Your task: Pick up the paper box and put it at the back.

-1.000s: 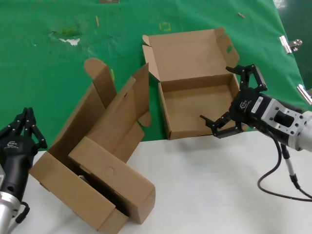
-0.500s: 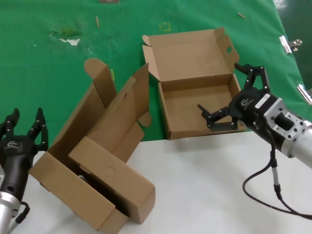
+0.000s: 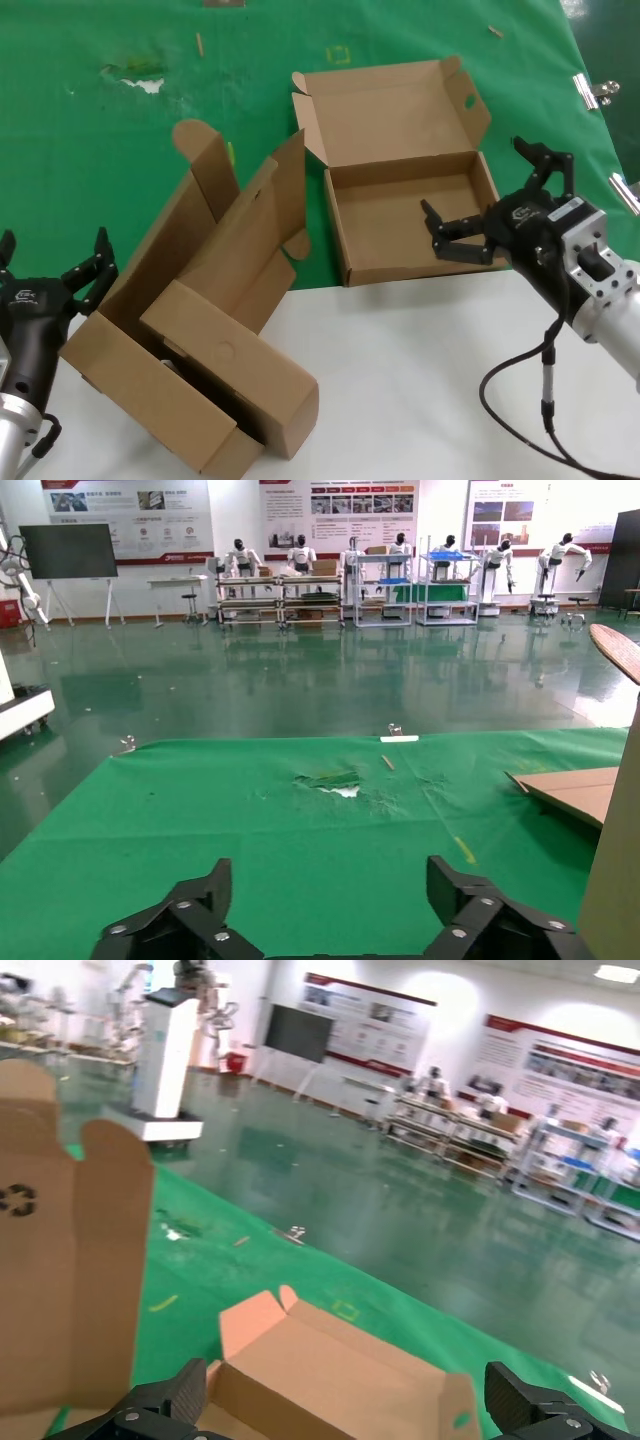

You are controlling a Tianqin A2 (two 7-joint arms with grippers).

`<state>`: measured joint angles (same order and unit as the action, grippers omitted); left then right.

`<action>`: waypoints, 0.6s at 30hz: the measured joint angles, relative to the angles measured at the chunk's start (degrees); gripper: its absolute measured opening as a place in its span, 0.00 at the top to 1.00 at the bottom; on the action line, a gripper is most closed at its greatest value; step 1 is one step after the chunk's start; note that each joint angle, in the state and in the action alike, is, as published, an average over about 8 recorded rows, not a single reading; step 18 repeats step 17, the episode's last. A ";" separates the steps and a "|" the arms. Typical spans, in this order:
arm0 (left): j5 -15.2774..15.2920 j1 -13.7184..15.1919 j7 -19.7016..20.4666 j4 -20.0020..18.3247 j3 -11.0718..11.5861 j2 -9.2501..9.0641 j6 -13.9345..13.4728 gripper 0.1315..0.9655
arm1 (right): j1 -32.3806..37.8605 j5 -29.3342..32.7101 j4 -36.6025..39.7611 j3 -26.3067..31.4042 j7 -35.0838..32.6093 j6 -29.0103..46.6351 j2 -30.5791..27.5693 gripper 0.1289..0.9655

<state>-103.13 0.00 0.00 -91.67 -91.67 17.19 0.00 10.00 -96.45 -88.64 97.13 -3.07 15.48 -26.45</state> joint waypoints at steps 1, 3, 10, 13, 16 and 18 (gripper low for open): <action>0.00 0.00 0.00 0.00 0.00 0.00 0.00 0.43 | -0.39 -0.26 -0.12 -0.21 0.12 -0.60 0.36 0.00; 0.00 0.00 0.00 0.00 0.00 0.00 0.00 0.37 | -1.15 -0.77 -0.35 -0.63 0.35 -1.77 1.06 0.00; 0.00 0.00 0.00 0.00 0.00 0.00 0.00 0.21 | -3.83 -2.56 -1.16 -2.09 1.18 -5.92 3.54 0.00; 0.00 0.00 0.00 0.00 0.00 0.00 0.00 0.16 | -4.99 -3.33 -1.51 -2.72 1.54 -7.72 4.62 0.00; 0.00 0.00 0.00 0.00 0.00 0.00 0.00 0.16 | -5.75 -3.85 -1.74 -3.14 1.77 -8.90 5.33 0.00; 0.00 0.00 0.00 0.00 0.00 0.00 0.00 0.16 | -5.95 -3.98 -1.81 -3.25 1.83 -9.20 5.51 0.00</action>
